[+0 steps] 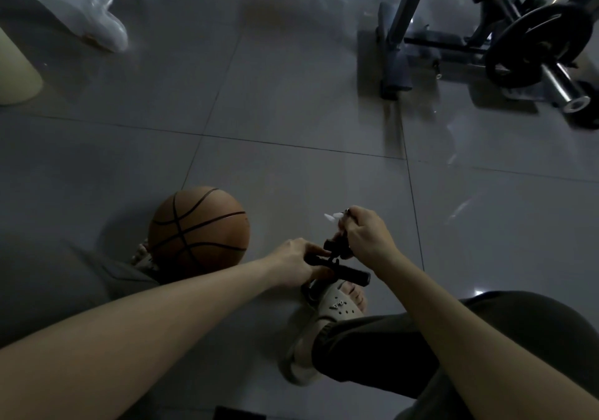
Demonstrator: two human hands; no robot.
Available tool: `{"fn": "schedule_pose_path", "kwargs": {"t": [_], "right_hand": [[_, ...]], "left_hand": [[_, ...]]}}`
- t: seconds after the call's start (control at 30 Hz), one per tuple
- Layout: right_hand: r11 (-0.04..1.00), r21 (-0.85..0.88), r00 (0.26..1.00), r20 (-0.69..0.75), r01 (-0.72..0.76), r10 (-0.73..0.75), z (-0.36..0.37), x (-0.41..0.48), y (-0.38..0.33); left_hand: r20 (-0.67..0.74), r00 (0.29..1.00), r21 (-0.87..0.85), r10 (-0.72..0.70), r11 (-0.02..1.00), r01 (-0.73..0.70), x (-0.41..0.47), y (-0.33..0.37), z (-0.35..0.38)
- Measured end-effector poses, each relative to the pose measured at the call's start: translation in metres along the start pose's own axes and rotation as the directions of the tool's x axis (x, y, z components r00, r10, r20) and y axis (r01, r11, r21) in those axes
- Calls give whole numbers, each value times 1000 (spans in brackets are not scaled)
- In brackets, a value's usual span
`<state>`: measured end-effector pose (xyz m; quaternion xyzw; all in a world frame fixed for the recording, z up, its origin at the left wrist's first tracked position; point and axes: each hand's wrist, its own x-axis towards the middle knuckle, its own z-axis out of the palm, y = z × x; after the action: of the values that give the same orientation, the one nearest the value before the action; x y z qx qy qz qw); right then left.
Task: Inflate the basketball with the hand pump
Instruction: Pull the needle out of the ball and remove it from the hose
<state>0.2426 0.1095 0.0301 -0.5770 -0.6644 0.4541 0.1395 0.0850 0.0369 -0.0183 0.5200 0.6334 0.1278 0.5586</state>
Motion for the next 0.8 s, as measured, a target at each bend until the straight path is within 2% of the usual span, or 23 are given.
{"fn": "schedule_pose_path", "kwargs": {"t": [0.1, 0.27, 0.37, 0.5, 0.67, 0.8], "right_hand": [[1000, -11, 1000, -6, 14, -14, 0, 0, 0], [985, -161, 998, 11, 61, -60, 2, -2, -4], [977, -204, 998, 14, 63, -62, 2, 0, -2], [984, -177, 999, 0, 36, -36, 0, 0, 1], [997, -62, 999, 6, -35, 36, -3, 0, 8], [996, 60, 998, 33, -58, 56, -10, -3, 5]], "left_hand": [[-26, 1000, 32, 14, 999, -13, 1, 1, -2], [-30, 999, 96, 37, 995, -34, 5, -1, 0], [-14, 998, 225, 58, 973, -54, 7, 2, -1], [-49, 992, 327, 120, 940, -98, 8, 7, -1], [-6, 977, 413, 212, 890, -191, 12, 10, -5], [-4, 966, 372, 257, 897, -237, 11, 12, -7]]}}
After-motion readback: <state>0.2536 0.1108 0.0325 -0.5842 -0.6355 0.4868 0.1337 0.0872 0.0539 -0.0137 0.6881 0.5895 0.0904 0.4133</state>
